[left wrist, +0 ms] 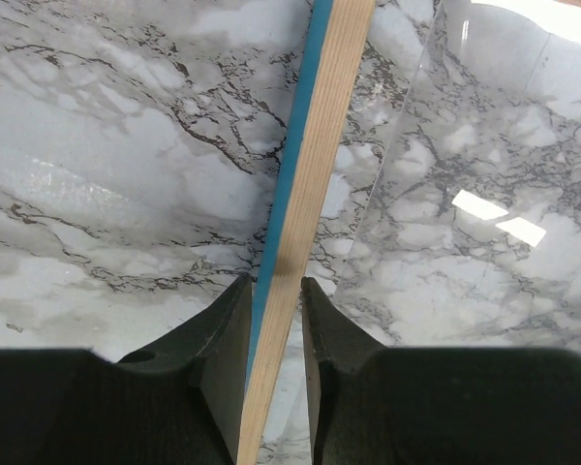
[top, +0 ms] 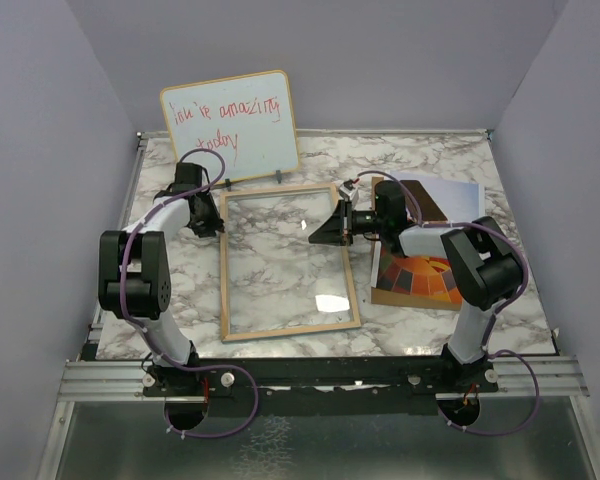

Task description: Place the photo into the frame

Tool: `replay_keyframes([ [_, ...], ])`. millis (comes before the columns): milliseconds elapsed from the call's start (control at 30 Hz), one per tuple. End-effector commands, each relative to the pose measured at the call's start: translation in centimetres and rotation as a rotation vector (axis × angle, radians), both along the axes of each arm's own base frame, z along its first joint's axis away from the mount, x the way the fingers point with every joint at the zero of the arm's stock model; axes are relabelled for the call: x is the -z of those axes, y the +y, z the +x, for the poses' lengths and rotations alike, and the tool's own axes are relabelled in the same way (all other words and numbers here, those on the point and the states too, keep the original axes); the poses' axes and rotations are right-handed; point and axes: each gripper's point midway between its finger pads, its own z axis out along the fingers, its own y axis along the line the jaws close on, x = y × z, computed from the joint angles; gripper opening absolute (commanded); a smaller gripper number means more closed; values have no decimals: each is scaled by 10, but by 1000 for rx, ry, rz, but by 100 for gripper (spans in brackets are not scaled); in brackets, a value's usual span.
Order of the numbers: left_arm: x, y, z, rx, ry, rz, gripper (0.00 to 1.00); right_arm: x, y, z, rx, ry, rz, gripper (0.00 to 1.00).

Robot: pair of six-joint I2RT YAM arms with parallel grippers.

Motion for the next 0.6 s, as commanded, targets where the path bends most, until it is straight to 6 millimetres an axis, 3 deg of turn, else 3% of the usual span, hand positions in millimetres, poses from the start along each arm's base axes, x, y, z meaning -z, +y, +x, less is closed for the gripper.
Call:
replay_keyframes([
  [0, 13, 5, -4, -1, 38, 28, 28, -3, 6, -4, -57, -5, 17, 4],
  [367, 28, 4, -9, 14, 81, 24, 21, 19, 8, -2, -50, 27, -33, 3],
  [567, 35, 4, -11, 22, 99, 24, 21, 16, 8, -1, -72, -32, -32, 3],
])
